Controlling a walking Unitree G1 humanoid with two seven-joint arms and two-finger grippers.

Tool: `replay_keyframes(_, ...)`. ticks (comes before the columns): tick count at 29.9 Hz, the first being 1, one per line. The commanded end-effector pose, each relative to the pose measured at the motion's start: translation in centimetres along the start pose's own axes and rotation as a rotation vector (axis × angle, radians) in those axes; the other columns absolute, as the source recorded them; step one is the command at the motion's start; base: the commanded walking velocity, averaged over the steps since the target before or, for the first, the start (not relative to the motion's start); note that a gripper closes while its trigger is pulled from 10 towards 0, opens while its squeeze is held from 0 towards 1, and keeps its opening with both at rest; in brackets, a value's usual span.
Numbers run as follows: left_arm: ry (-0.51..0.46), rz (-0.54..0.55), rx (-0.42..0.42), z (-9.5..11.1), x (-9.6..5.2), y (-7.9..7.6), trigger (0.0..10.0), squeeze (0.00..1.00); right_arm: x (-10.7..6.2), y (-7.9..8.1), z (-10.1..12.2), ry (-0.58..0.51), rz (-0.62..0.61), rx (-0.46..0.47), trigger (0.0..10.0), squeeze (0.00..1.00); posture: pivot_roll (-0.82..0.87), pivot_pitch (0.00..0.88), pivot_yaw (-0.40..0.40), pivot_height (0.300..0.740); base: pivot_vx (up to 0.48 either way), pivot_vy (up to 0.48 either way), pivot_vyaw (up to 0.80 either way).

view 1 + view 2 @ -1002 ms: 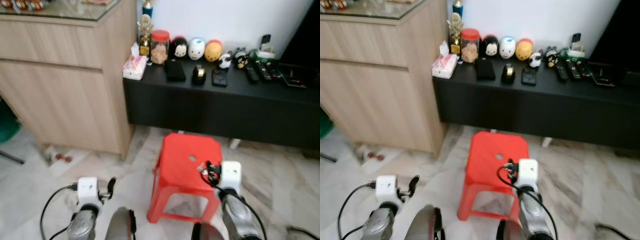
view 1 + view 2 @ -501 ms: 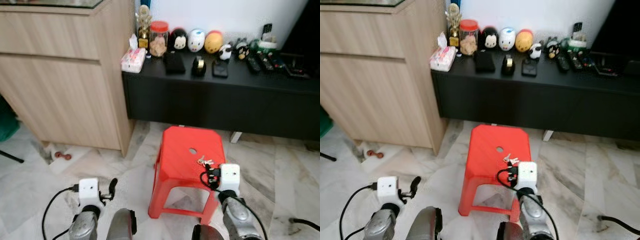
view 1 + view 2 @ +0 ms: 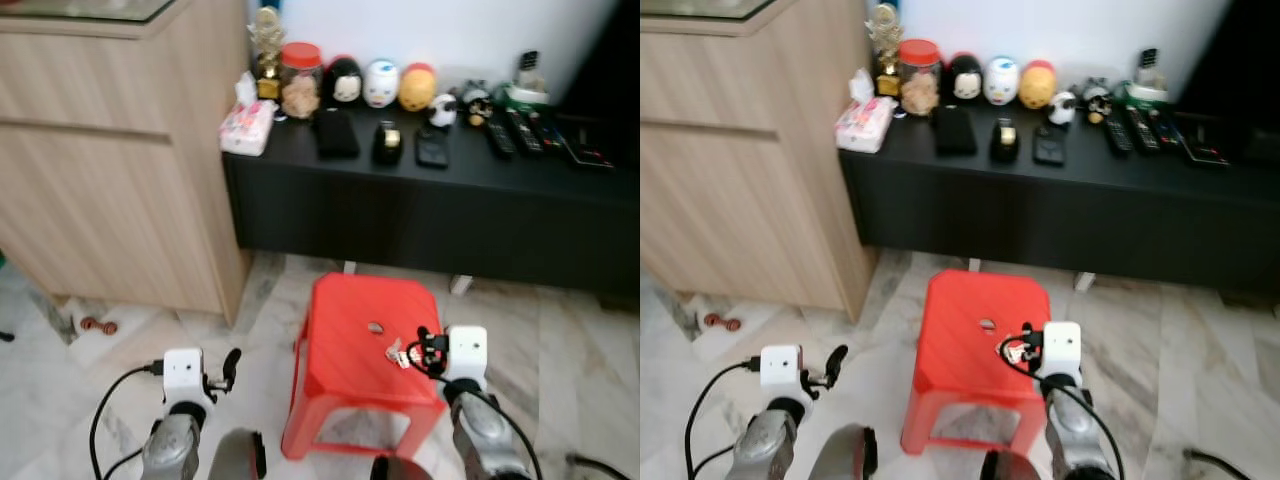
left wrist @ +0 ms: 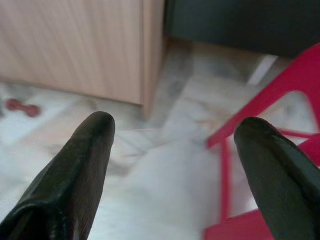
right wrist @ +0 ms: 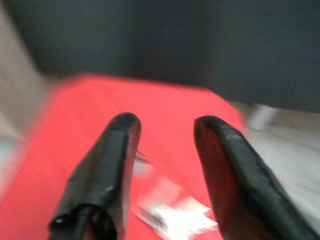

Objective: Hang keys on a hook

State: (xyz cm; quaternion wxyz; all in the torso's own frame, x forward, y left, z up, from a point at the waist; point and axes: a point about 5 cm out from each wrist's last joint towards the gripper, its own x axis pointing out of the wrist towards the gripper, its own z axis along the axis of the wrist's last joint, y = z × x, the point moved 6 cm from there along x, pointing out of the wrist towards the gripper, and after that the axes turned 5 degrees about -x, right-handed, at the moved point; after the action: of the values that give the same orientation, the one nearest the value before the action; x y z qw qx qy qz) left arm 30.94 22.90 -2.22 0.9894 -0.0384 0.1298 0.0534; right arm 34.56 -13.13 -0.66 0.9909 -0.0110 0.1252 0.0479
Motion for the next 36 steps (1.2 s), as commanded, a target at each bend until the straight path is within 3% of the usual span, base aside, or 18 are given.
replay_keyframes(1,-0.003,-0.017,-0.014,0.0,0.1,-0.9,10.0,0.0,-0.9,-2.2,-1.9,0.063,-0.053,0.002,10.0,0.0,0.12,0.098,-0.066,0.619,0.0,0.0,0.0)
replay_keyframes(7,-0.001,-0.018,-0.014,0.0,0.1,-0.9,10.0,0.0,-1.0,-1.8,-2.5,0.097,-0.015,-0.014,10.0,0.0,0.11,0.104,-0.065,0.619,0.0,0.0,0.0)
replay_keyframes(15,0.001,-0.026,-0.015,-0.1,0.1,-1.1,10.0,0.0,-0.9,-2.0,-4.0,0.229,0.025,-0.096,10.0,0.0,0.11,0.116,-0.063,0.619,0.0,0.0,0.0)
replay_keyframes(23,-0.006,-0.033,-0.015,-0.2,-0.2,-1.2,10.0,0.0,0.2,-2.5,-3.0,0.259,0.04,-0.104,10.0,0.0,0.12,0.14,-0.065,0.619,0.0,0.0,0.0)
replay_keyframes(28,-0.022,-0.046,-0.014,0.0,-0.3,-1.4,10.0,0.0,0.8,-2.0,-2.4,0.268,0.072,-0.108,10.0,0.0,0.13,0.16,-0.069,0.619,0.0,0.0,0.0)
replay_keyframes(31,-0.069,-0.066,-0.009,1.2,-0.1,-1.7,10.0,0.0,1.2,-1.7,-1.7,0.25,0.081,-0.093,10.0,0.0,0.14,0.179,-0.073,0.619,0.0,0.0,0.0)
replay_keyframes(36,-0.217,-0.094,0.0,4.9,-0.1,-2.2,10.0,0.0,1.2,-1.4,-1.5,0.238,0.121,-0.107,10.0,0.0,0.15,0.222,-0.084,0.619,0.0,0.0,0.0)
